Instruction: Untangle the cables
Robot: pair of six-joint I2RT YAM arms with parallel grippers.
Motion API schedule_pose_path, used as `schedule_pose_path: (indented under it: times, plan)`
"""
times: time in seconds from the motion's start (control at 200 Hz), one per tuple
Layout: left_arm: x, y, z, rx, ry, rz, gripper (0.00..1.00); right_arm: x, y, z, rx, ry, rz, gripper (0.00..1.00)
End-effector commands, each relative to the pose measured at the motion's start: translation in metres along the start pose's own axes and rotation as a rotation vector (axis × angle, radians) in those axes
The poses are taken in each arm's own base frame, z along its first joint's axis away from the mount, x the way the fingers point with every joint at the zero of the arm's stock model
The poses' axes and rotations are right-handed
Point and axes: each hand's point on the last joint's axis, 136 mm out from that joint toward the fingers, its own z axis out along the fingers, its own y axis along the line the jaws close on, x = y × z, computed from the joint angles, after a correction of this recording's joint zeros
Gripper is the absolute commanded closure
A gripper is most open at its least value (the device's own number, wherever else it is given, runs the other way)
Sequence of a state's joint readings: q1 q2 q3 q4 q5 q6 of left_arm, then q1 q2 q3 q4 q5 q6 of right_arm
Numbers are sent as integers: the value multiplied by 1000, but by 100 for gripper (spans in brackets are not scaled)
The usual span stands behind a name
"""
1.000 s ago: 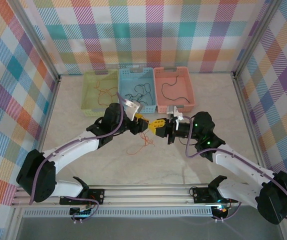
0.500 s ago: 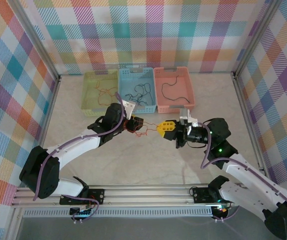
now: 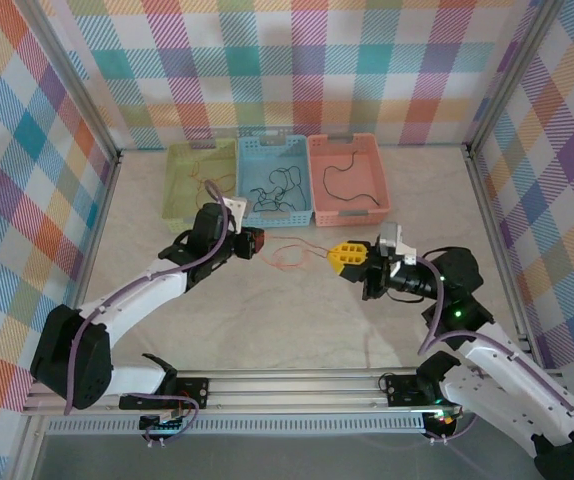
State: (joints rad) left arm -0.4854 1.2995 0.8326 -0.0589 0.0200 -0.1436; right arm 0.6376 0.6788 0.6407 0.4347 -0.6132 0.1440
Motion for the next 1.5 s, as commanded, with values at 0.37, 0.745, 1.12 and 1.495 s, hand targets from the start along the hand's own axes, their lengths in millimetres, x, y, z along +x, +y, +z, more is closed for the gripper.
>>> schedule_pose_path:
  times: [0.37,0.745,1.12,1.495]
  plan:
    - [1,31,-25,-111,0,-83,60,-6,-8,-3,64,-19,-54,100]
    - [-6,-3,-71,67,-6,-151,46,13,-23,7,81,28,11,100]
    - [1,33,-133,-170,10,-318,26,39,-46,16,155,92,73,100]
    - [1,6,-192,-5,-52,-366,27,66,-83,18,317,162,164,100]
